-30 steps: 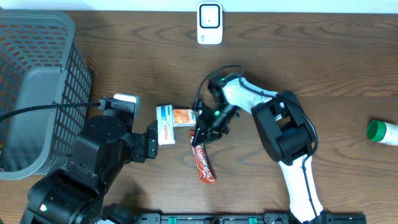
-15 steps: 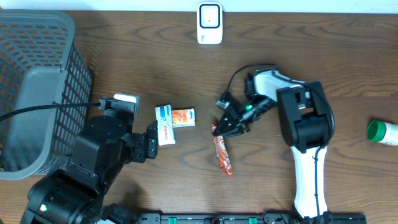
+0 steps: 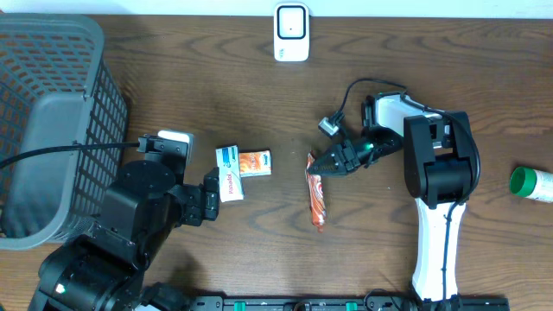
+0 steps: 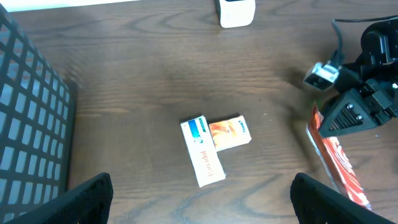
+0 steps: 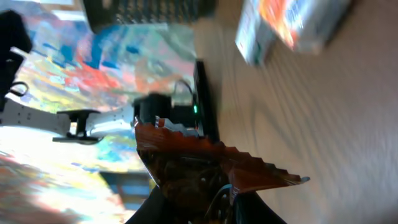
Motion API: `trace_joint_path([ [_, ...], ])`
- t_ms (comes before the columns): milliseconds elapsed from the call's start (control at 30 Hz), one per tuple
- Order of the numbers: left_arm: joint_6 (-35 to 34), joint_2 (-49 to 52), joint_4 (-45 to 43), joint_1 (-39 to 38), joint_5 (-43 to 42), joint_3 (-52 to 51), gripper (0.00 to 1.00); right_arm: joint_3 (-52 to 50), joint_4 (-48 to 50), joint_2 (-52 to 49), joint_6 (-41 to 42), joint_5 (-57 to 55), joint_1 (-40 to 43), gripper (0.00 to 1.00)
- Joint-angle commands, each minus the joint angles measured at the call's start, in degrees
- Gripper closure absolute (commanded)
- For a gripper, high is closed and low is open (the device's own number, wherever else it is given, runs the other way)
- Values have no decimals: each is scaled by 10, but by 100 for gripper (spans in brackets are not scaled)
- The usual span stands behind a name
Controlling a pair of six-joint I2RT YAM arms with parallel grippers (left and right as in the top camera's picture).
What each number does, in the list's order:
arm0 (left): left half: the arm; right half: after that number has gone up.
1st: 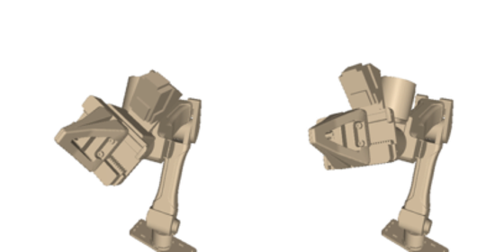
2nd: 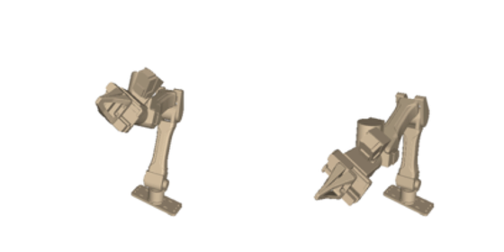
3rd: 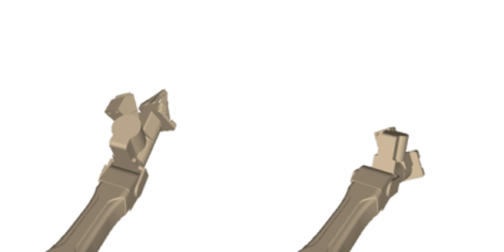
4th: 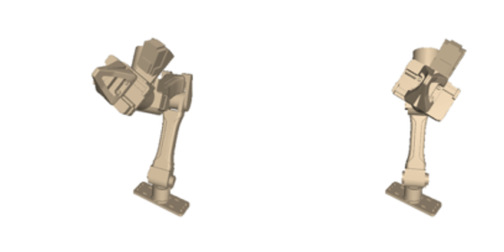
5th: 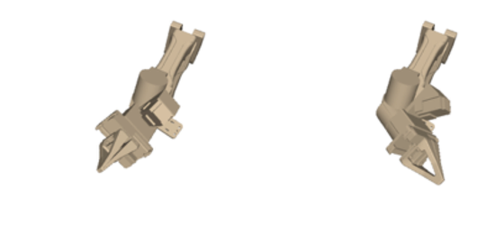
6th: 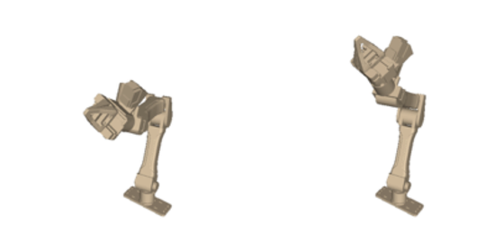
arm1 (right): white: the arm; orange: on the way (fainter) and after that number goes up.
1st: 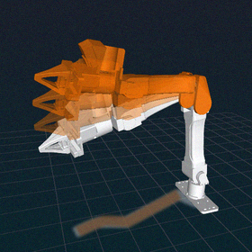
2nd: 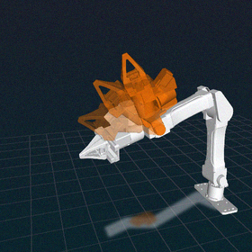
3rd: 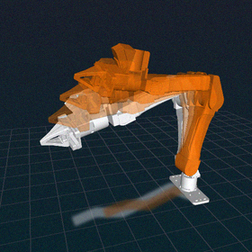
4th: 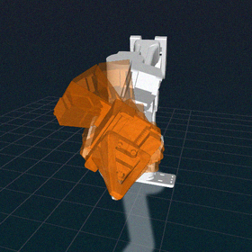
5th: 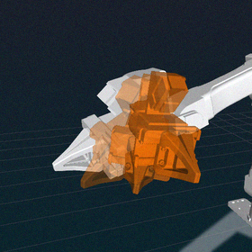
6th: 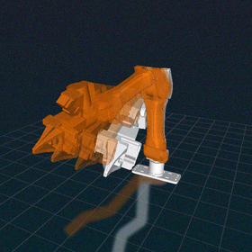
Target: Scan the item barcode
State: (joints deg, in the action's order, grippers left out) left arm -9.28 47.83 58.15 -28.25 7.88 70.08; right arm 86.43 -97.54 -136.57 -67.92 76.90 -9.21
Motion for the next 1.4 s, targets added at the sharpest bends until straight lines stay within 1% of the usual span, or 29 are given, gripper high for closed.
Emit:
trace_joint_path([
  [0,-9,-2,1,-2,3,2,9,-1,0,-8,-114,126,14,97],
  [33,-9,-2,1,-2,3,2,9,8,0,-8,-129,126,13,99],
  [233,-9,-2,1,-2,3,2,9,45,0,-8,-121,126,7,99],
  [300,-9,-2,1,-2,3,2,9,47,0,-8,-117,106,7,98],
  [367,-9,-2,1,-2,3,2,9,47,0,-8,-118,65,10,99],
  [467,-9,-2,1,-2,3,2,9,48,0,-8,-168,37,17,99],
  [600,-9,-2,1,-2,3,2,9,49,3,-8,-247,95,19,99],
  [700,-9,-2,1,-2,3,2,9,48,32,-8,-264,113,8,99],
  [733,-9,-2,1,-2,3,2,9,48,49,-8,-264,112,3,98],
  [767,-9,-2,1,-2,3,2,9,48,69,-8,-264,111,-4,93],
  [867,-9,-2,1,-2,3,2,9,46,162,-8,-269,103,-31,75],
  [900,-9,-2,1,-2,3,2,9,46,196,-8,-269,100,-40,71],
  [933,-9,-2,1,-2,3,2,9,46,229,-8,-269,100,-49,71],
  [967,-9,-2,1,-2,3,2,9,46,263,-8,-269,103,-59,71],
  [1033,-9,-2,1,-2,3,2,9,47,311,-8,-269,126,-71,83],
  [1067,-9,-2,1,-2,3,2,9,52,325,-8,-268,125,-78,92],
  [1100,-9,-2,1,-2,3,2,8,60,327,-8,-268,125,-83,97],
  [1200,-9,-2,1,-2,3,2,9,89,307,-6,-259,125,-101,99],
  [1367,-9,-2,1,-2,3,2,9,154,243,-5,-258,125,-115,99],
])
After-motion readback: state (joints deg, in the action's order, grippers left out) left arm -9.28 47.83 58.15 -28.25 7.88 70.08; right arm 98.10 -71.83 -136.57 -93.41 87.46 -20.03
